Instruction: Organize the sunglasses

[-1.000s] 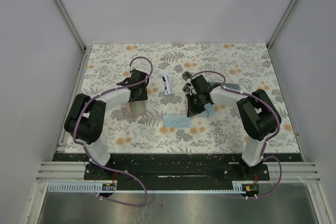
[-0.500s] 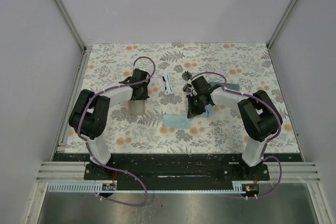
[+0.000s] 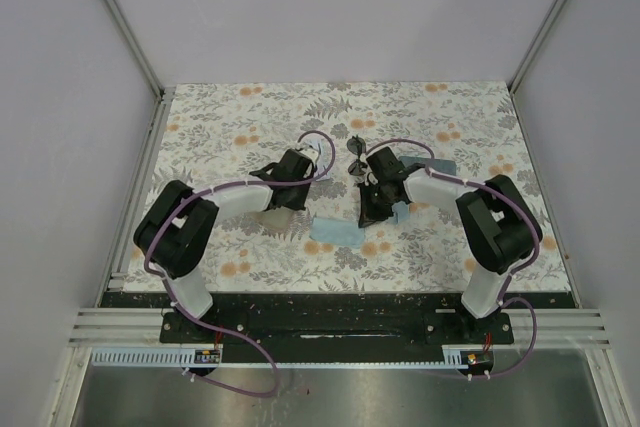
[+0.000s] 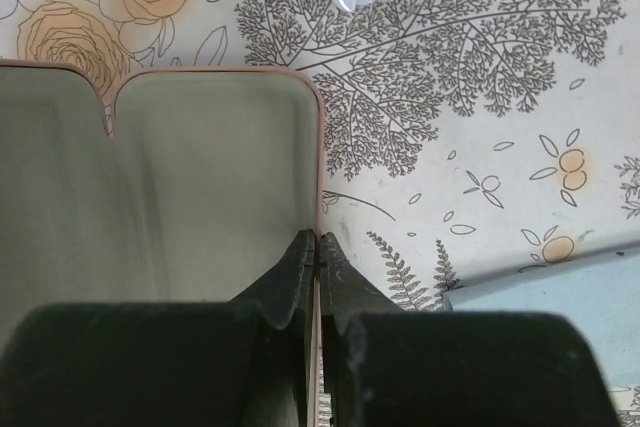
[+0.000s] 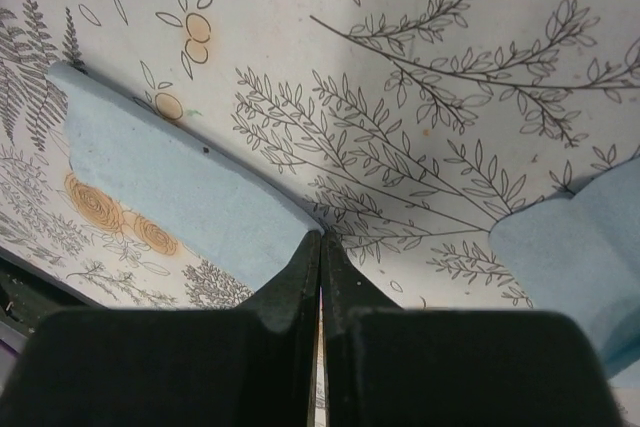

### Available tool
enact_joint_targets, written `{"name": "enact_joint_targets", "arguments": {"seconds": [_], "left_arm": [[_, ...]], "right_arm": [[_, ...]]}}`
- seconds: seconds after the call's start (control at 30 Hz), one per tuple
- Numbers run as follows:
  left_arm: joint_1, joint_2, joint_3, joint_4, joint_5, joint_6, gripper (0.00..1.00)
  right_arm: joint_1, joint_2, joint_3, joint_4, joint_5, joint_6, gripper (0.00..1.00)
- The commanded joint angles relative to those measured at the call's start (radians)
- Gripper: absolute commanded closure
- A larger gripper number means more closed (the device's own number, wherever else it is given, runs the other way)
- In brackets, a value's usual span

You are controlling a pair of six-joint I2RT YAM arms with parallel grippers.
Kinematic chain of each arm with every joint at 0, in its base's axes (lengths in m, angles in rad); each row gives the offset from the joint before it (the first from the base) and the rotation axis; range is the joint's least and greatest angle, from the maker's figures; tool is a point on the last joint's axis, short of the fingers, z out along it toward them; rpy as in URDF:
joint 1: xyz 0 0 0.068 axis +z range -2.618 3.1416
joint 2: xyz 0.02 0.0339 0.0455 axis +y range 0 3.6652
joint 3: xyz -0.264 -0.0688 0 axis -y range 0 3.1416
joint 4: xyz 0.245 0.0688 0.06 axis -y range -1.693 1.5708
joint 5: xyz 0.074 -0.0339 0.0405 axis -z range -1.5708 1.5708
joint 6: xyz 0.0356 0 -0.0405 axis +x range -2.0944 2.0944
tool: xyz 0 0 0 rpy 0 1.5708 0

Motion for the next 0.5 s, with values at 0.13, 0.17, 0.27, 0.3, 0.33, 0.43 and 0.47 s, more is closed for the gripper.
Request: {"name": "enact_joint_targets", "arguments": {"seconds": [0.13,0.17,0.27,0.3,0.33,0.43,0.47], "left_arm": [[-0.022,-0.063,-0.047,0.022,0.085,0.007,0.71],[-0.025,-0.079,-0.047,0.026,0.094,0.005,0.68],[-0.029,-0.119,-0.034,0.028,0.128,-0.001,0.64],[-0.032,-0.128,-0.033,0.026,0.139,0.002,0.62],[-0.036,-0.138,-0.027,0.025,0.146,0.005,0.6],[-0.045,-0.158,-0.016,0.025,0.186,0.027,0.55],[-0.048,-0.16,-0.013,0.022,0.202,0.036,0.55]], "right_arm": [[0.009,-0.065,-0.015,0.0,0.03,0.014,1.0],[0.009,-0.065,-0.014,-0.005,0.031,0.014,1.0],[0.009,-0.073,-0.012,-0.017,0.045,0.01,1.0],[0.009,-0.074,-0.014,-0.021,0.05,0.008,1.0],[0.008,-0.076,-0.015,-0.023,0.054,0.007,1.0],[0.008,-0.073,-0.015,-0.029,0.068,0.005,0.9],[0.008,-0.071,-0.014,-0.031,0.071,0.005,0.81]]}}
